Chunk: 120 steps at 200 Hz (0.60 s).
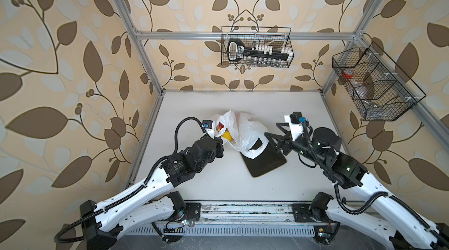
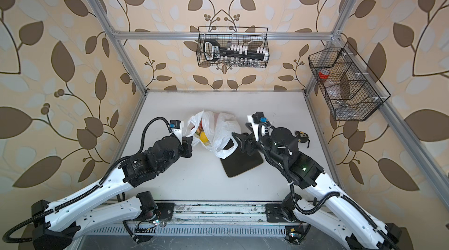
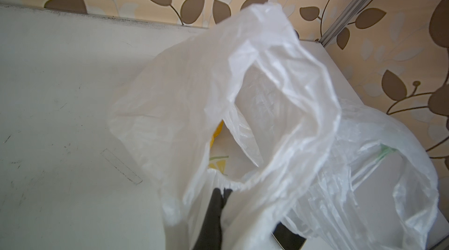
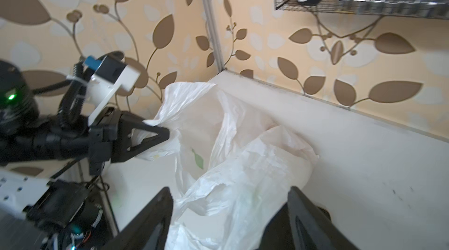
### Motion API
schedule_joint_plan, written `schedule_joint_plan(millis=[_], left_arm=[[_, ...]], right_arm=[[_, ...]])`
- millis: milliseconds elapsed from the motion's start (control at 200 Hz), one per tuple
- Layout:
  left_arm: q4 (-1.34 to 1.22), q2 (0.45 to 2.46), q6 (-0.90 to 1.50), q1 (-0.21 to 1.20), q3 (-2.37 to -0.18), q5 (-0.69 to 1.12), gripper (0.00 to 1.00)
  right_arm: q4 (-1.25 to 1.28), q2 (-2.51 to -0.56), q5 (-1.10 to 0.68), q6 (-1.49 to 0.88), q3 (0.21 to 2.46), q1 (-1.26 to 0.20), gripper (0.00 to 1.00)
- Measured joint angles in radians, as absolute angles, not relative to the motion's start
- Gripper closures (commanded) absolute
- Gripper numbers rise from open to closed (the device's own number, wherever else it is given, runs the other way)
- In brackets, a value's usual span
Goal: Take fruits out of the plastic bag
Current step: Spread open the plastic bag at the top-center of the table.
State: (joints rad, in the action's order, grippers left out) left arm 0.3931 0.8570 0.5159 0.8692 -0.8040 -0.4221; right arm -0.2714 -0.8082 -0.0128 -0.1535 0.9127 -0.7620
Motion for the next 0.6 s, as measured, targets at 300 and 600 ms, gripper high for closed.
schedule_joint_plan(millis=[300, 600], left_arm=[[0.398, 0.833, 0.548, 0.869, -0.804, -0.429, 1.00], [0.444, 0.831, 0.554, 0.869, -0.804, -0.429, 1.00]], right_arm=[[-0.385, -1.080, 0.297, 0.129, 0.996, -1.256, 0.17], [-0.446, -1.177, 0.604, 0.214, 0.997, -1.272, 0.60]])
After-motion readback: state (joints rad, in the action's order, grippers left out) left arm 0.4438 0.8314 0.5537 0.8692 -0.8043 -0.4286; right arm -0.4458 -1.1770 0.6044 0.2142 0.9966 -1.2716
